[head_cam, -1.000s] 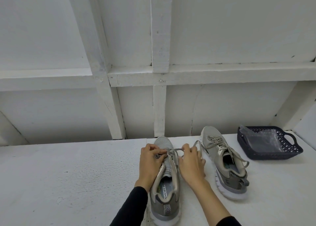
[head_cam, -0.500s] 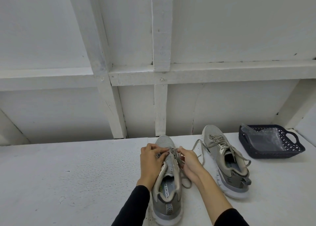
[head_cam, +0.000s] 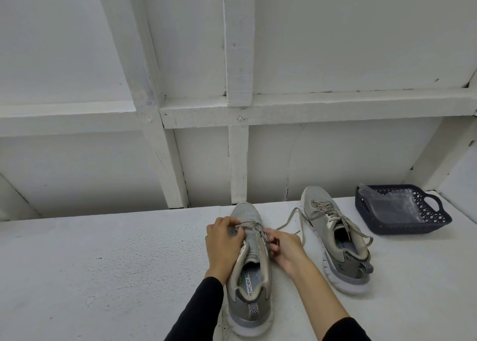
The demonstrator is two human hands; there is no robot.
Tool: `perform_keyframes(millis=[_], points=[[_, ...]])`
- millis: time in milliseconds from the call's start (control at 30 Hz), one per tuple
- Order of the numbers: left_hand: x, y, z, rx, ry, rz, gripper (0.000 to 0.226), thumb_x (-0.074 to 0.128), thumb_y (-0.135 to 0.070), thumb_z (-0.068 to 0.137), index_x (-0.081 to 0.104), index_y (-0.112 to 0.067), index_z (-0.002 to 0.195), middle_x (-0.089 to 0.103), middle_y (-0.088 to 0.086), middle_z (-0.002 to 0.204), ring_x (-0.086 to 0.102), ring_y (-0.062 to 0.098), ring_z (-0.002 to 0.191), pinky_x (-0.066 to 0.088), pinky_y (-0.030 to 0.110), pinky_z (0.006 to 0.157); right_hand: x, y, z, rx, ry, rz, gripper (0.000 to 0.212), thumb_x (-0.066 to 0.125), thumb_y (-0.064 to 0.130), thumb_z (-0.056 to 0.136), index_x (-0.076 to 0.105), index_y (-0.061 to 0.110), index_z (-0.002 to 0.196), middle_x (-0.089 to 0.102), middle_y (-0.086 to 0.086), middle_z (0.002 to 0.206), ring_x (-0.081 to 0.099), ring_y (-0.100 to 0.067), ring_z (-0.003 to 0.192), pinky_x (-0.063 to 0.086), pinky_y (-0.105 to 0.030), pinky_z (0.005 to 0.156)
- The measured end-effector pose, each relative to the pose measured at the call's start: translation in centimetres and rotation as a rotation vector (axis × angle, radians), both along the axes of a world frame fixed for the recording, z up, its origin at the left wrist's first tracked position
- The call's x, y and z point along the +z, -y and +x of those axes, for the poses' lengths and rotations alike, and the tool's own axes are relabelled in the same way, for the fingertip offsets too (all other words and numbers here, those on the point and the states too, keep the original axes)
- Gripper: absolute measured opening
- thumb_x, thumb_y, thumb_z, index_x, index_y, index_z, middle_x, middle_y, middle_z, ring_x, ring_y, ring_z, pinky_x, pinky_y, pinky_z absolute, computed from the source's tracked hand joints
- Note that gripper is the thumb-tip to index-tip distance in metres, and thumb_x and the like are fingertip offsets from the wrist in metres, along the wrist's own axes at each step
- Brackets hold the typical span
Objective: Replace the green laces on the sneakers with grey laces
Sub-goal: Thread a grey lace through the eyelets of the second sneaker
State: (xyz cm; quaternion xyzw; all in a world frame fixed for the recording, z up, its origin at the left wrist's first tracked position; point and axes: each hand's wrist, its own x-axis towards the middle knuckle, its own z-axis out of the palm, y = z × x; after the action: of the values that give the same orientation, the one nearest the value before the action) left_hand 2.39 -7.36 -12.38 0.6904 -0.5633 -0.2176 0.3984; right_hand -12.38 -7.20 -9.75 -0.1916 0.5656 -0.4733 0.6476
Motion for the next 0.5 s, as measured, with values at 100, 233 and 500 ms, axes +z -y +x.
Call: perform_keyframes(millis=[100, 233, 500], points=[[-0.1, -0.1, 0.2, 0.02, -0.031, 0.002, 0.007, 0.065, -0.029, 0.086, 0.064, -0.031, 0.093, 0.057, -0.021, 0.095, 0.041, 0.009, 0.101, 0.041, 0.034, 0.087, -0.4, -0.2, 0.3, -0.034, -0.109, 0.029, 0.015, 0.051, 0.003, 0.089, 0.059, 0.003, 0.076, 0.06, -0.005, 0.058, 0.03, -0.009, 0.031, 0.023, -0.02, 0.04], [-0.2, 0.1, 0.2, 0.018, -0.059, -0.001, 0.005, 0.064, -0.03, 0.086, 0.065, -0.031, 0.091, 0.059, -0.019, 0.095, 0.042, 0.01, 0.102, 0.043, 0.037, 0.089, -1.0, -0.7, -1.0, -0.02, -0.519, 0.055, 0.023, 0.05, 0.015, 0.091, 0.059, 0.004, 0.072, 0.064, -0.012, 0.067, 0.046, -0.019, 0.041, 0.032, -0.022, 0.042], [-0.2, 0.0, 0.2, 0.021, -0.063, -0.016, 0.004, 0.064, -0.028, 0.086, 0.065, -0.029, 0.09, 0.06, -0.017, 0.094, 0.043, 0.011, 0.1, 0.044, 0.038, 0.087, -0.7, -2.8, -1.9, 0.436, -1.241, 0.133, 0.031, 0.058, 0.024, 0.091, 0.05, 0.016, 0.12, 0.054, -0.006, 0.122, 0.057, -0.027, 0.108, 0.042, -0.031, 0.076]])
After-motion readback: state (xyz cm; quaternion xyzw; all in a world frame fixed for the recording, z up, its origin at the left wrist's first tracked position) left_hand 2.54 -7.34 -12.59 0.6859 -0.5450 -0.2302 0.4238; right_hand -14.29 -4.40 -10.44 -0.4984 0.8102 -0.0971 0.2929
